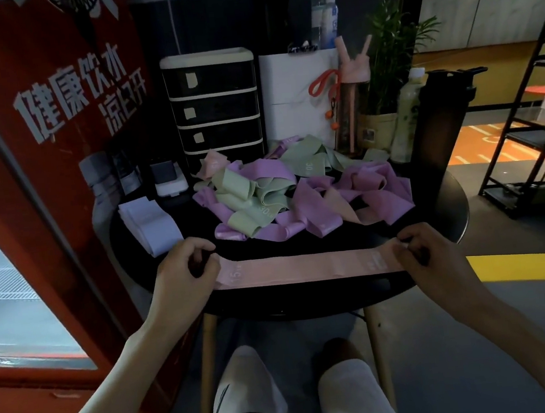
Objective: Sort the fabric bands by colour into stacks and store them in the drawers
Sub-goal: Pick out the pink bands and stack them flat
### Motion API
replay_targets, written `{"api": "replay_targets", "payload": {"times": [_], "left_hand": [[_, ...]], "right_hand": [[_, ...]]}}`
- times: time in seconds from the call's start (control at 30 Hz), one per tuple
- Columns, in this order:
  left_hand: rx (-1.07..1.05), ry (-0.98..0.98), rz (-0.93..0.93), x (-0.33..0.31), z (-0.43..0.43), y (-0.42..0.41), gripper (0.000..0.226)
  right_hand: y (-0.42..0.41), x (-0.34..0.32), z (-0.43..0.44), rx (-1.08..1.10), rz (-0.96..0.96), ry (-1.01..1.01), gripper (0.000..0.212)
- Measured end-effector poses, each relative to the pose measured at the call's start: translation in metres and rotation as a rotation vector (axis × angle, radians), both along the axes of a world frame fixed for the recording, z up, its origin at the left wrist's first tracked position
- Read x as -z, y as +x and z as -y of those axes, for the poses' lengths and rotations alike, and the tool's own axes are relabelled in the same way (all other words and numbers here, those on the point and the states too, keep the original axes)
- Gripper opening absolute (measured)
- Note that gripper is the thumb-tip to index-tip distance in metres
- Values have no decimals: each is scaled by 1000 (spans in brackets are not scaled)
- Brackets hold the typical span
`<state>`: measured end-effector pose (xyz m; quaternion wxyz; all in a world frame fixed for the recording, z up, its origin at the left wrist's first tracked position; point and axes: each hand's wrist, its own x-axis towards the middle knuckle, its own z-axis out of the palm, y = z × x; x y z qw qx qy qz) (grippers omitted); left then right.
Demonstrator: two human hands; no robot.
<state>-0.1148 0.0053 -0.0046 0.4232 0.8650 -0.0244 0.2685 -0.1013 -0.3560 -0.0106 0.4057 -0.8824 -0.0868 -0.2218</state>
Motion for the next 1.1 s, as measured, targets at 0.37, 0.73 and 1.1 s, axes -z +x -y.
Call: {"api": "replay_targets", "payload": {"times": [0.37, 0.73, 1.1], "left_hand": [[457, 498, 0, -23, 75, 21, 33], [437, 502, -9, -2, 82, 30, 31], [444, 501, 16, -2, 81, 30, 32]], "right_hand": [[8, 12, 6, -24, 103, -336, 28], [43, -47, -20, -171, 7, -180, 17], [123, -47, -44, -135, -201, -190, 8]]}}
